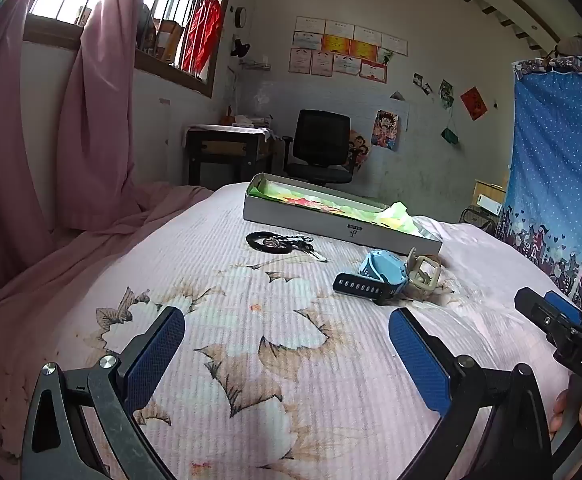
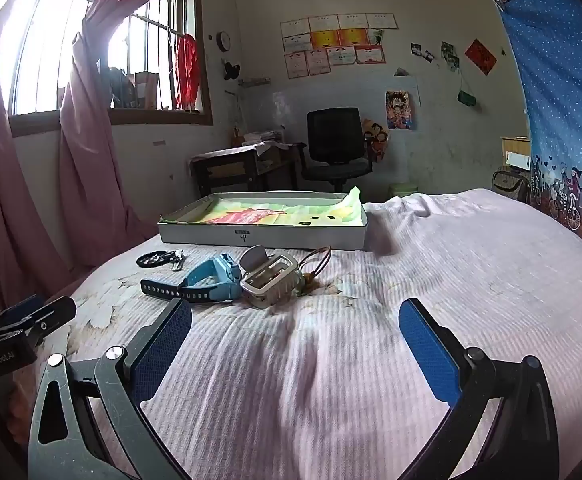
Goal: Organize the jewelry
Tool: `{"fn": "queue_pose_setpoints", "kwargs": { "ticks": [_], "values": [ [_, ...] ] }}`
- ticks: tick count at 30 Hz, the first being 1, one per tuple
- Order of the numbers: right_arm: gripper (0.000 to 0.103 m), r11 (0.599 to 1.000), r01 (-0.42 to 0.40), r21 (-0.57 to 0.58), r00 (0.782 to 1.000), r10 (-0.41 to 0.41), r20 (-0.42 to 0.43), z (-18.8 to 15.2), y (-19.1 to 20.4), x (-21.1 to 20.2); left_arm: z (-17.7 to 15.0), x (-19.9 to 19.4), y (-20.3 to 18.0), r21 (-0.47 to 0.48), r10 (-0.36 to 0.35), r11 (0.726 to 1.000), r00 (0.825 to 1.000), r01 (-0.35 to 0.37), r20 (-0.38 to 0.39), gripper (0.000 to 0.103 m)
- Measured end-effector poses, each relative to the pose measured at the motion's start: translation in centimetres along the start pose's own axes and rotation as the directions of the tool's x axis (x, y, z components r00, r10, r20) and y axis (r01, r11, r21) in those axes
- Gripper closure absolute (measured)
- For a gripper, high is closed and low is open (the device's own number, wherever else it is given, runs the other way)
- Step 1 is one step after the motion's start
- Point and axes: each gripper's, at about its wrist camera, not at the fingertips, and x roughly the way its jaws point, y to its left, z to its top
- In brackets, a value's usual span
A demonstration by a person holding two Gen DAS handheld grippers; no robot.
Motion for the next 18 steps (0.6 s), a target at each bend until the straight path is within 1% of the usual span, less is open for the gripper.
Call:
{"fn": "queue_pose_setpoints", "kwargs": {
  "ticks": [12,14,18],
  "values": [
    [0.001,1.000,0.001,-0.003,1.000,-0.001,-0.001,0.00,0.34,0.04,0.00,-0.03,-0.05,0.005,0.001,1.000,1.000,-0.001,0.001,0.000],
    [0.001,1.000,-0.002,0.008,1.000,0.002,0.001,0.06,-0.33,0.02,0.00,-0.02,-0.05,0.006,0.001,1.000,1.000,-0.001,0.001,0.000],
    [0.001,1.000,-0.002,0.009,1.000,0.002,0.001,0.05,-0.28,0.01,0.00,-0.03,-0.04,0.005,0.001,1.000,1.000,-0.001,0.001,0.000]
  ]
}}
